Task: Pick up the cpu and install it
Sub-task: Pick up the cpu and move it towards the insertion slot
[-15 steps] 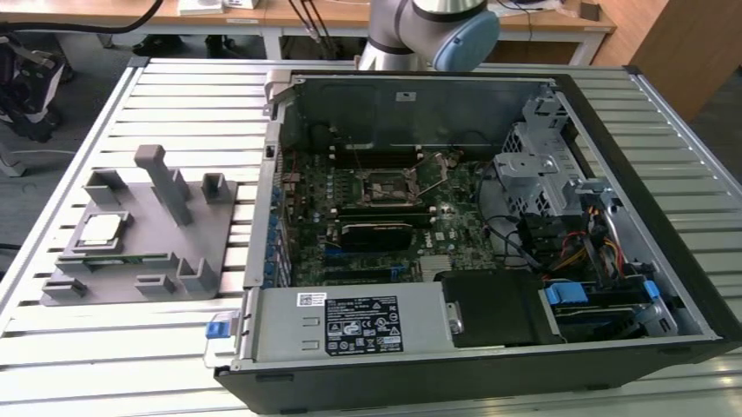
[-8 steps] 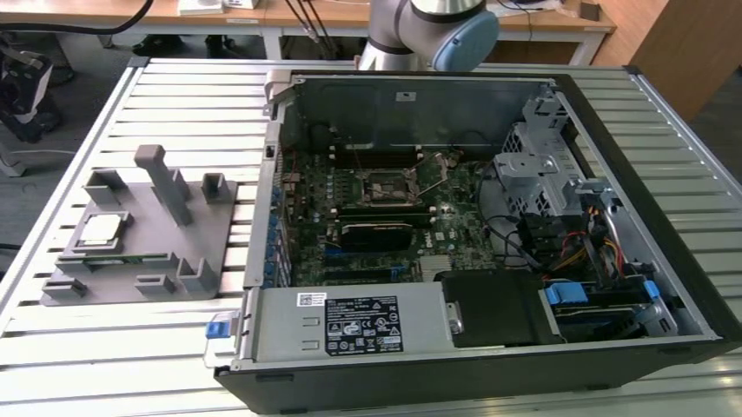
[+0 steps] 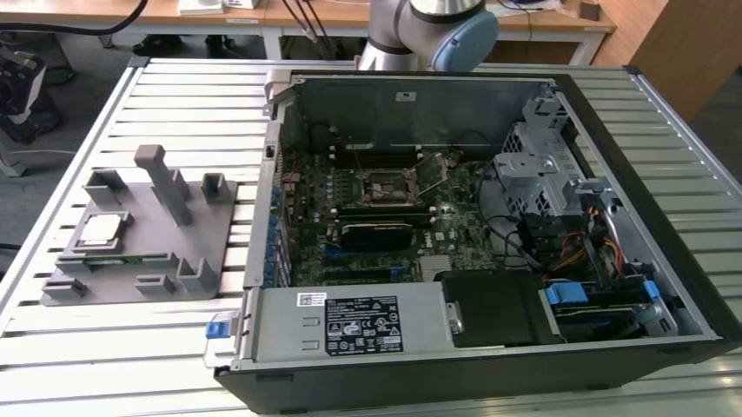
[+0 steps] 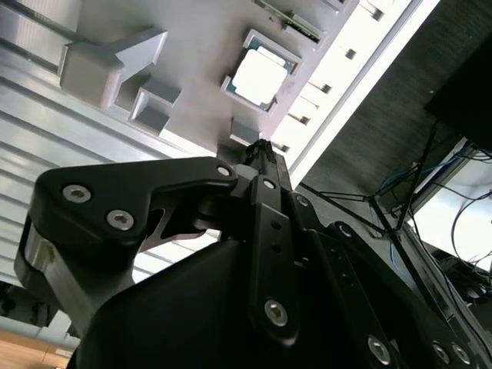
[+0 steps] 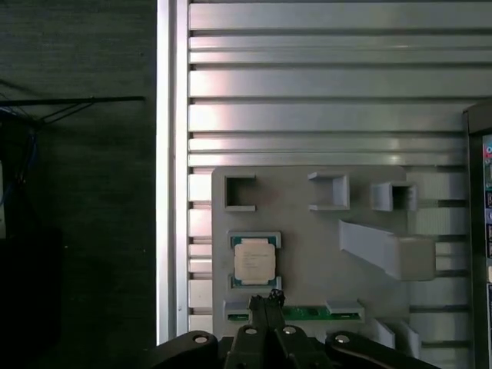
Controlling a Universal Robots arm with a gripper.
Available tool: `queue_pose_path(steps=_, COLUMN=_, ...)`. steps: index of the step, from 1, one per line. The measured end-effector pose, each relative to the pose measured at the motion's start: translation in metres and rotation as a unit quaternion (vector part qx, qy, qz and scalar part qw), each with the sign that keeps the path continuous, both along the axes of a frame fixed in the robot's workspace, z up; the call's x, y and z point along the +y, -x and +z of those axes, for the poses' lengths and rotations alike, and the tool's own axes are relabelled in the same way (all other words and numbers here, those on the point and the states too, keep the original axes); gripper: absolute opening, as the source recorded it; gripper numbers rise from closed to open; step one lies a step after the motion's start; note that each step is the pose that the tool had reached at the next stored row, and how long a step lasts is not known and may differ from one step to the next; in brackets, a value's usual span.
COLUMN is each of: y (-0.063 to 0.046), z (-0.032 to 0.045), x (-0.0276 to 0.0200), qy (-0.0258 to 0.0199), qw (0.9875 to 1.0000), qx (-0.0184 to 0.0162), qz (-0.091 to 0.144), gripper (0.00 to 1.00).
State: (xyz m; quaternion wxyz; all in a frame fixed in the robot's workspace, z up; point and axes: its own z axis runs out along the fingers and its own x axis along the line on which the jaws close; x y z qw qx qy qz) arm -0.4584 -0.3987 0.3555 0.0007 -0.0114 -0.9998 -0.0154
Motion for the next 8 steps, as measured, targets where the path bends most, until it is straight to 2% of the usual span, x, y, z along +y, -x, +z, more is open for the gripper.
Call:
queue_pose_path(steps=4, y=0.0002, z=-0.0008, x=-0.0001, qy=0.0045, qw=1.0000, qx=-0.0002, qz=0.000, gripper=0.11)
queue_pose_path(steps=5, y=0.0002, z=-0.0008, x=-0.0002, qy=0.0047, qw=1.0000, qx=-0.0002, qz=0.000, gripper=0.17)
queue_pose_path(steps=6, y=0.0002, z=-0.0012, x=-0.0002, qy=0.0050, qw=1.0000, qx=-0.0007, qz=0.000, gripper=0.17)
queue_pose_path(steps=7, y=0.0001, z=-0.0022, x=-0.0002, qy=0.0049, qw=1.0000, qx=-0.0014, qz=0.000, gripper=0.23)
queue_pose_path(steps=8, y=0.0002, z=-0.0037, x=-0.0002, qy=0.0049, qw=1.0000, qx=-0.0015, qz=0.000, gripper=0.23)
